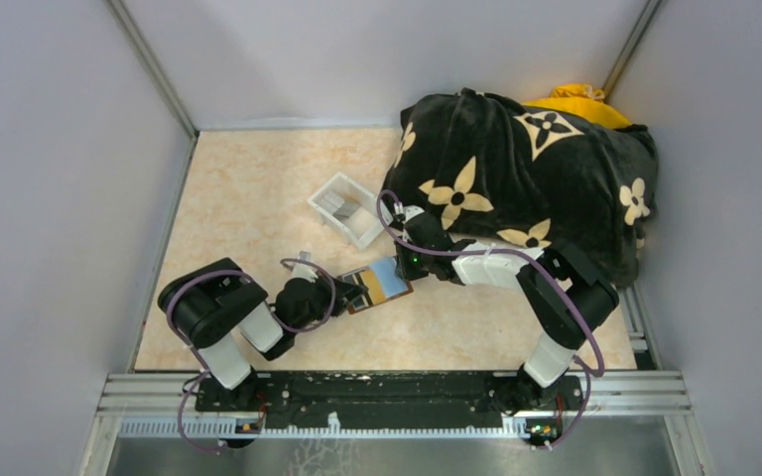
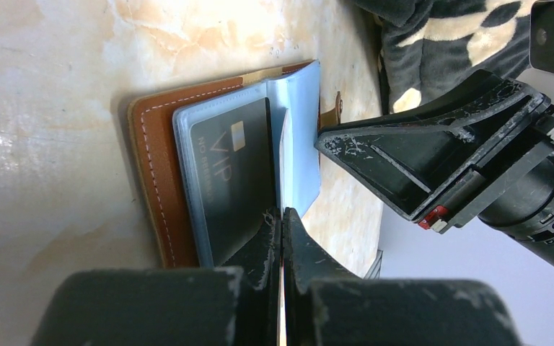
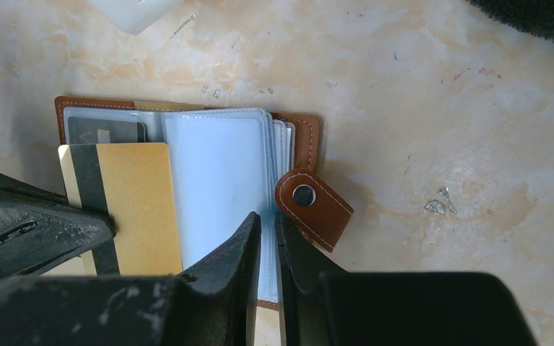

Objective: Put the credit cards into the card holder
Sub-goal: Insert the credit card into the card holder.

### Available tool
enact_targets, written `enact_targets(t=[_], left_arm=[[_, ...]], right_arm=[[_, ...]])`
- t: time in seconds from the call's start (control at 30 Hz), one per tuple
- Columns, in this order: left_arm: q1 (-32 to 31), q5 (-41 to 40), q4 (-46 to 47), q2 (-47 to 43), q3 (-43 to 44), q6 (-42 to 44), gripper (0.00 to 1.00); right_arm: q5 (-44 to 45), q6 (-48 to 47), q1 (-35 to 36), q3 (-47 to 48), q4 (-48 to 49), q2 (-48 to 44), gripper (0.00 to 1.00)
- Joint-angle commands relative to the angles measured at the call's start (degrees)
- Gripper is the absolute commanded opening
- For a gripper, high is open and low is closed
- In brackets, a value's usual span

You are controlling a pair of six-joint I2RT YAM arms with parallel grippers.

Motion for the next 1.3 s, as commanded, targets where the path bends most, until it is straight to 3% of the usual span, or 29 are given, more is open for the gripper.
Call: enact_targets(t=[0.0, 0.93, 1.27], left_arm=[[-0.3, 0.5, 4.2, 1.4, -0.6, 0.5, 0.0], [0.3, -2.5, 2.2, 1.2, 2.0, 4.1, 0.0], [0.3, -1.3, 5.0, 5.4, 2.8, 3.5, 0.0]], right_arm=[[1.8, -0.2, 0.6, 0.6, -1.7, 0.3, 0.14], [1.4, -0.2, 0.5, 0.3, -1.5, 0.7, 0.14], [1.2, -0.1, 0.6, 0.7, -1.5, 1.2, 0.14]])
